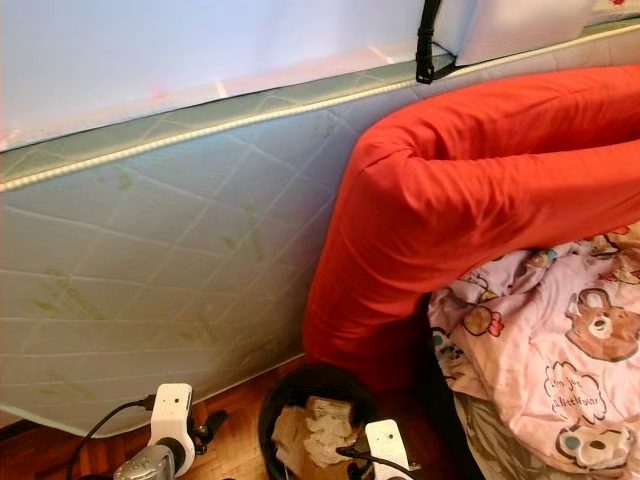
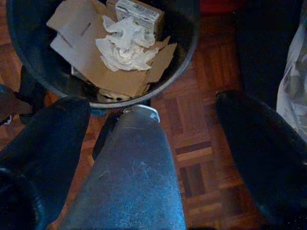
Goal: Clean up the room
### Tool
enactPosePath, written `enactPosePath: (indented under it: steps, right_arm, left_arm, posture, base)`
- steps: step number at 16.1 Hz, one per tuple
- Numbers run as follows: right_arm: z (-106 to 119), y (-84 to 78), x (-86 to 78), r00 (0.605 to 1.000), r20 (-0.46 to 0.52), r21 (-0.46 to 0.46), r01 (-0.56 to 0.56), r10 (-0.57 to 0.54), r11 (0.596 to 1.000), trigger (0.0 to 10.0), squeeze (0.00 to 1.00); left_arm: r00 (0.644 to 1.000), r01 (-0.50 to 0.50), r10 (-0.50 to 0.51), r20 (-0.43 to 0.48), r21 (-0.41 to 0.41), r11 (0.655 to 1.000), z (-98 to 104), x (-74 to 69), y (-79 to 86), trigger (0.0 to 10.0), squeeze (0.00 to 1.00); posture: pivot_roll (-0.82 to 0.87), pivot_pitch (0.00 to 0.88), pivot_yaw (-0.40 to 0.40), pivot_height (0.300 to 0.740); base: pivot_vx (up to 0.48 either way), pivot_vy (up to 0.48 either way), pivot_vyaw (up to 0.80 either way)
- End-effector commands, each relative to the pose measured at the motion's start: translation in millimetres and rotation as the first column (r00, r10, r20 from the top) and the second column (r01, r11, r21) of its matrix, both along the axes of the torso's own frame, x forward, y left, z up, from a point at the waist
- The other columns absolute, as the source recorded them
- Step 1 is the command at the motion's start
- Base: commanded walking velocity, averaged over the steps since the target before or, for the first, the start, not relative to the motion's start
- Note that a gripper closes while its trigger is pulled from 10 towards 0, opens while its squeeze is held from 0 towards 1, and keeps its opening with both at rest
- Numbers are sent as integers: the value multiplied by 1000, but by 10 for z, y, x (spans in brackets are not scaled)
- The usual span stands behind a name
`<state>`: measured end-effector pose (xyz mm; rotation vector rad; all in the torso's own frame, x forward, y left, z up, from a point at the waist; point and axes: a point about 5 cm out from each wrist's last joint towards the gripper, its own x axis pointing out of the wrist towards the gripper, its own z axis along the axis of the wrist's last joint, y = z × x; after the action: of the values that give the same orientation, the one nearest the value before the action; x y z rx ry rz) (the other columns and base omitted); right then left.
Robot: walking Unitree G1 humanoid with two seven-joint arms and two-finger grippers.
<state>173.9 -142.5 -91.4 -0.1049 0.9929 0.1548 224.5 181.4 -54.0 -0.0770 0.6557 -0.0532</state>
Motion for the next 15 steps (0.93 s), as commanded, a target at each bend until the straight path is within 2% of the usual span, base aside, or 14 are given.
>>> enactPosePath:
  steps: [1,2,12,15]
  right_arm:
    - [-25,-21,-51,1000,-25,-6,-1,1,1000,10000,0]
    - [-25,-18,-50,1000,-25,-7,-2,2,1000,10000,0]
    - [-25,-23,-50,999,-28,-23,-25,25,999,10000,0]
    - [-27,-25,-53,999,-31,-28,-33,32,999,10000,0]
  left_arm:
    - [1000,12,-11,-22,15,1000,-34,-48,1,10000,0]
    - [1000,17,-17,-20,23,1000,-33,-48,4,10000,0]
    - [1000,16,-15,-23,21,1000,-44,-66,-7,10000,0]
    - [1000,10,-10,-23,16,1000,-46,-69,-2,10000,0]
  posture:
    - [117,158,-36,740]
    - [117,158,-36,740]
    - [114,155,-40,740]
    - [114,154,-39,740]
  base:
    - [0,0,0]
    - [0,0,0]
    - [0,-455,0]
    - [0,0,0]
